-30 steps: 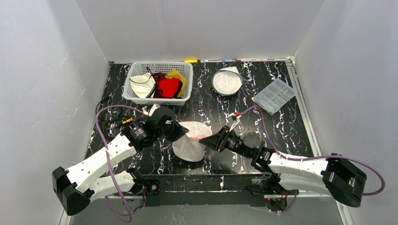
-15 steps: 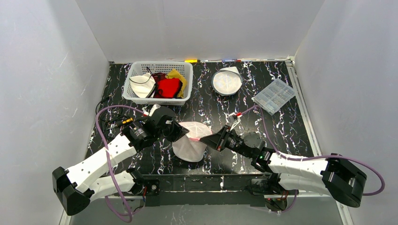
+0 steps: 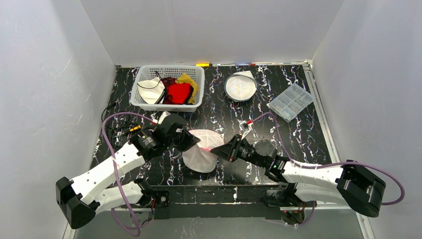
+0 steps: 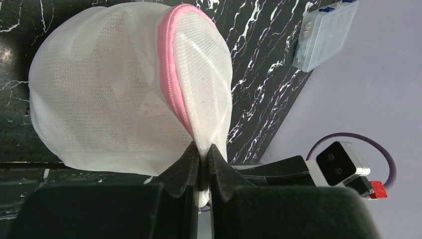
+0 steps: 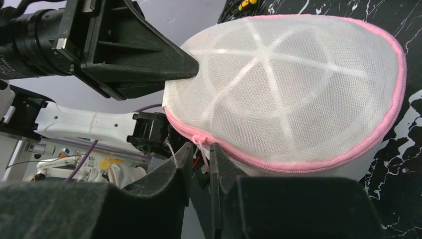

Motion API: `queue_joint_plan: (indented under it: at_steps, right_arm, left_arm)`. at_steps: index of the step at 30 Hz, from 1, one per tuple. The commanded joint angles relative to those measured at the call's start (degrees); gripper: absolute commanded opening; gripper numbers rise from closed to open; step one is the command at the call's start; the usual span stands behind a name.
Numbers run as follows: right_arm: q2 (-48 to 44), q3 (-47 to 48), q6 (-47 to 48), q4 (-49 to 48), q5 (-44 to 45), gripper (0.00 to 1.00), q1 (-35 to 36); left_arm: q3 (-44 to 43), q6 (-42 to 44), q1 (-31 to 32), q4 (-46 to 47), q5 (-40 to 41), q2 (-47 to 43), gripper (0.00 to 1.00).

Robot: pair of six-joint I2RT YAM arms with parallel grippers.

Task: Unzip the laundry bag and remove the bra
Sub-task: Unzip the laundry bag at the center of the board.

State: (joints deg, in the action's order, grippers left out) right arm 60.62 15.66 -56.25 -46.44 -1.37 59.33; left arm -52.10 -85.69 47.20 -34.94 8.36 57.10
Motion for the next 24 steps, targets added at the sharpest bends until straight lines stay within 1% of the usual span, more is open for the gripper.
queue_joint_plan:
  at_steps: [1,6,9,11,16,18,19,21,24]
  right_arm:
    - [1.3,3.1,1.3,0.1,-1.7,0.27,-0.1]
    - [2.6,3.6,1.2,0.3,-2.7,0.27,-0.2]
    - [2.8,4.0,1.4,1.1,-2.6,0.24,-0.2]
    - [2.9,4.2,1.4,1.3,-2.8,0.2,-0.1]
    - [2.5,4.2,1.8,2.4,-2.5,0.02,-0.2]
    - [1.5,4.4,2.3,3.7,-2.1,0.01,-0.2]
    - [0.9,4.6,3.2,5.0,-1.9,0.01,-0.1]
    - [-1.0,5.8,5.9,11.1,-0.9,0.01,-0.2]
    - [-5.0,9.3,11.7,25.4,4.7,0.01,-0.1]
  left_arm:
    - [0.3,-0.2,0.0,-0.6,0.0,-1.4,0.0]
    - [0.3,-0.2,0.0,-0.6,-0.1,-1.4,0.0]
    - [0.4,-0.2,0.0,-0.6,-0.1,-1.4,0.0]
    - [0.4,-0.2,0.0,-0.6,-0.1,-1.4,0.0]
    - [0.5,-0.2,0.1,-0.6,-0.1,-1.4,0.0]
    - [0.6,-0.1,0.0,-0.5,-0.1,-1.4,0.0]
    - [0.7,0.0,0.0,-0.4,-0.2,-1.4,0.0]
    - [0.8,1.3,0.0,0.3,-0.6,-1.1,0.0]
    - [1.3,6.0,0.0,2.8,-2.4,-0.6,0.0]
